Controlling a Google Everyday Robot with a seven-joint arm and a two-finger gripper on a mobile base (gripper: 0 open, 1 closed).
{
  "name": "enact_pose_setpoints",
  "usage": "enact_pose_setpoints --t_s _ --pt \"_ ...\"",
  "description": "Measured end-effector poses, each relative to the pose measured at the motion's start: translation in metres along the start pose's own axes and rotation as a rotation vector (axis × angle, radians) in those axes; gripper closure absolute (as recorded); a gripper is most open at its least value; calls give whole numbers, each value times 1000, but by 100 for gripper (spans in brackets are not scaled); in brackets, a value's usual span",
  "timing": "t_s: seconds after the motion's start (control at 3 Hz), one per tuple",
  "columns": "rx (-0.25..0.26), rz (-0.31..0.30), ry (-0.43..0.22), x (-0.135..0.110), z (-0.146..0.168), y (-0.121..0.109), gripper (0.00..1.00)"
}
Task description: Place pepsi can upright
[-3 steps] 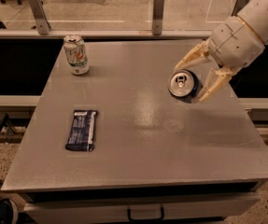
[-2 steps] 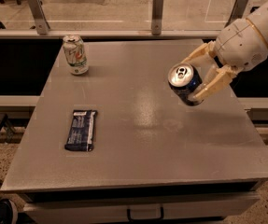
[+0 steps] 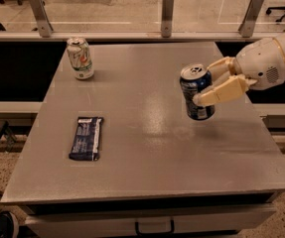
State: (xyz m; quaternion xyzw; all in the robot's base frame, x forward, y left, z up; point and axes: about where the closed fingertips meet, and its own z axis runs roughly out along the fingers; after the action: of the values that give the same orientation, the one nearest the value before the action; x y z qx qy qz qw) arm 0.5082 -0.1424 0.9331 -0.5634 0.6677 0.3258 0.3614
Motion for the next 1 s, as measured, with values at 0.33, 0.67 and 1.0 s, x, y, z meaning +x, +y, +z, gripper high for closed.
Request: enact_pose_setpoints --t_s 0.33,0.67,1.0 --pt "23 94 -98 11 7 0 100" --pt "39 129 -171 22 13 1 100" --pt "49 128 -232 31 15 4 88"
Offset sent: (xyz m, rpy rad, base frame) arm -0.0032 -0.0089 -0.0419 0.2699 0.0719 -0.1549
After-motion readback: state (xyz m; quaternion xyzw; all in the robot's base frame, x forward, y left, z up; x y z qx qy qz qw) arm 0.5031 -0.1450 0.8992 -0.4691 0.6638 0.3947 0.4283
